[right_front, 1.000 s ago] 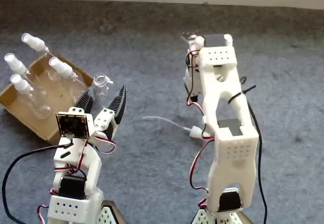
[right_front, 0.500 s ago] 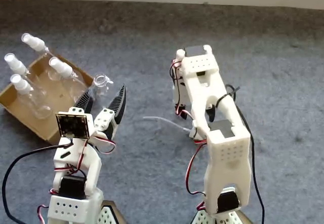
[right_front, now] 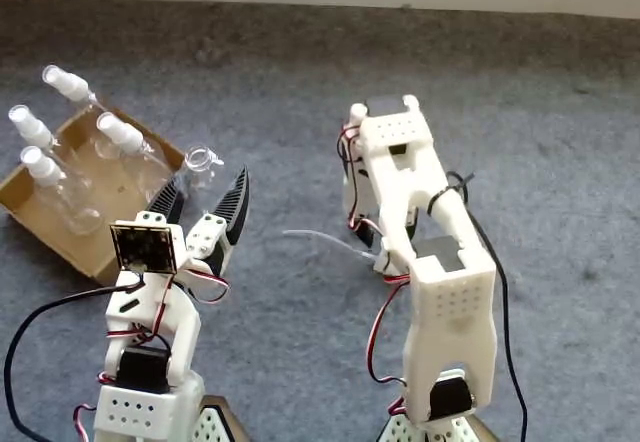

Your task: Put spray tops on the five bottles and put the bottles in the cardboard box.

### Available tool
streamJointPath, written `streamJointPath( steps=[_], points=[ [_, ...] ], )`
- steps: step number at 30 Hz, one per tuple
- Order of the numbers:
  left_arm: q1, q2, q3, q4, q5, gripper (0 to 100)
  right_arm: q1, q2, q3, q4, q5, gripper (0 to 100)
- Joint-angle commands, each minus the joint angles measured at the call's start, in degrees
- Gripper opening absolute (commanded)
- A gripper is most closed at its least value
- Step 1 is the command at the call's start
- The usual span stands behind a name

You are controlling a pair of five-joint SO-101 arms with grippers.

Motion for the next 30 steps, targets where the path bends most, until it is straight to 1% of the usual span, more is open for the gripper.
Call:
streamJointPath(
  steps=[1, 4, 11, 15, 18, 23, 27, 30],
  points=[
    [-0.4, -0.3, 1.2, -1.5, 0.4, 14, -0.4, -1.9, 2.3, 1.3, -0.6, 13.2],
    [-0.4, -0.3, 1.2, -1.5, 0.4, 14, -1.4, -1.9, 3.9, 1.3, -0.6, 13.1],
    [-0.4, -0.3, 1.2, -1.5, 0.4, 14, -0.6, -3.4, 3.9, 1.3, -0.6, 13.0],
    [-0.4, -0.3, 1.2, -1.5, 0.4, 14, -0.2, -10.2, 4.2, 1.3, -0.6, 13.0],
    [-0.4, -0.3, 1.2, -1.5, 0.4, 14, -1.3, -17.5, 5.0, 1.3, -0.6, 13.0],
    [-0.4, -0.3, 1.2, -1.5, 0.4, 14, -2.4, -27.1, 14.9, 1.3, -0.6, 12.5],
    [-0.4, -0.3, 1.2, -1.5, 0.4, 14, -2.5, -29.1, 23.3, 0.8, -0.2, 5.7],
    [-0.4, -0.3, 1.2, -1.5, 0.4, 14, -2.4, -29.1, 27.4, 0.7, -0.1, 3.6]
  ],
)
